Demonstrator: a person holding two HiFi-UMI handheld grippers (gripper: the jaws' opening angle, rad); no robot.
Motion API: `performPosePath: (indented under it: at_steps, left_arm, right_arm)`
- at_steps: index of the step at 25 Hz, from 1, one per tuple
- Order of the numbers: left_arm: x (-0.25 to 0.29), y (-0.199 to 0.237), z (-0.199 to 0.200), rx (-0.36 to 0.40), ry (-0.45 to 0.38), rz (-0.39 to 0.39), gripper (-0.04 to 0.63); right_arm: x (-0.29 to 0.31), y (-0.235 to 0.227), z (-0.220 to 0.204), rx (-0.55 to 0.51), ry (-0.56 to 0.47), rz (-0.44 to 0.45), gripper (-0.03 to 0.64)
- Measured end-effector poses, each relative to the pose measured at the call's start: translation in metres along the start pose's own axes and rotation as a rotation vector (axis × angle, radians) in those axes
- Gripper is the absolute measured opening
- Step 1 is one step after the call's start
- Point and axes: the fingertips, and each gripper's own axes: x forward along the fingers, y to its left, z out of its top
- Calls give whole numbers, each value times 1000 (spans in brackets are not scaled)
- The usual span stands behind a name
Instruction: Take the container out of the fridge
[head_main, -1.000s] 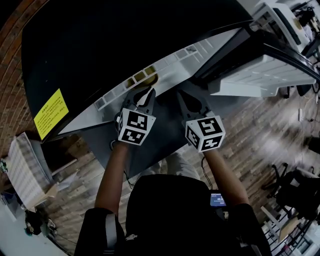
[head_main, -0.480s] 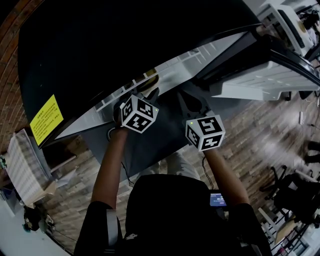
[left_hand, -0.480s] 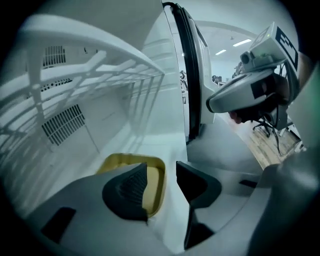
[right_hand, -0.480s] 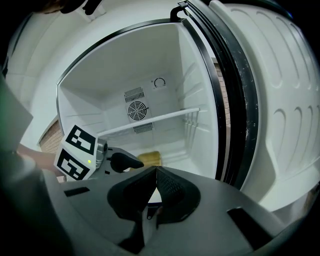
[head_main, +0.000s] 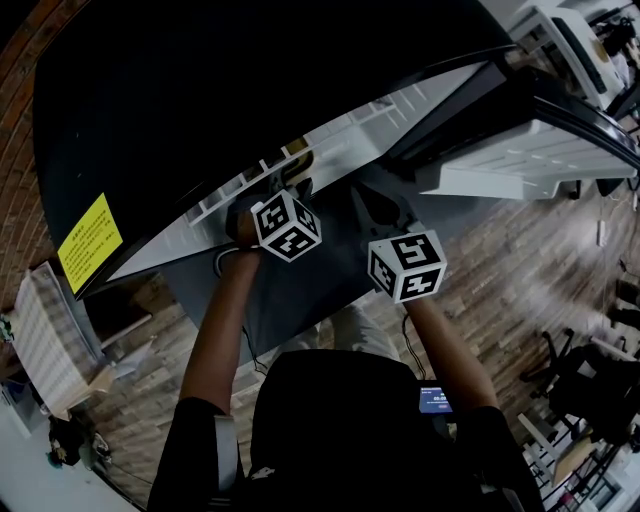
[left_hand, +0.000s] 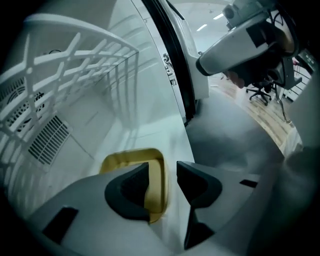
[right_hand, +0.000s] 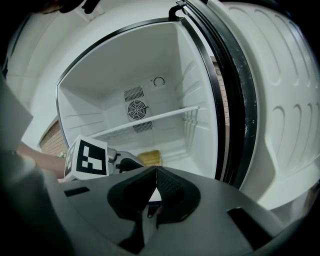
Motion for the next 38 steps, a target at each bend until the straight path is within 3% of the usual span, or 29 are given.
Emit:
performPosePath:
  at_steps: [6, 10, 21, 38]
  left_arm:
    - [9, -3, -8, 120, 79, 61, 173]
    - [13, -3, -14, 165, 111, 75, 74]
    - [12, -6, -20, 181, 151, 48, 31]
    - [-3, -17, -4, 195, 107, 25, 31]
  right_arm:
    - [-4, -2, -2, 8, 0, -6, 40]
    - [-5, -4, -4, 13, 3, -8, 40]
    - [-8, -4, -3, 18, 1, -14, 40]
    - [-21, 5, -2, 16, -17, -34, 40]
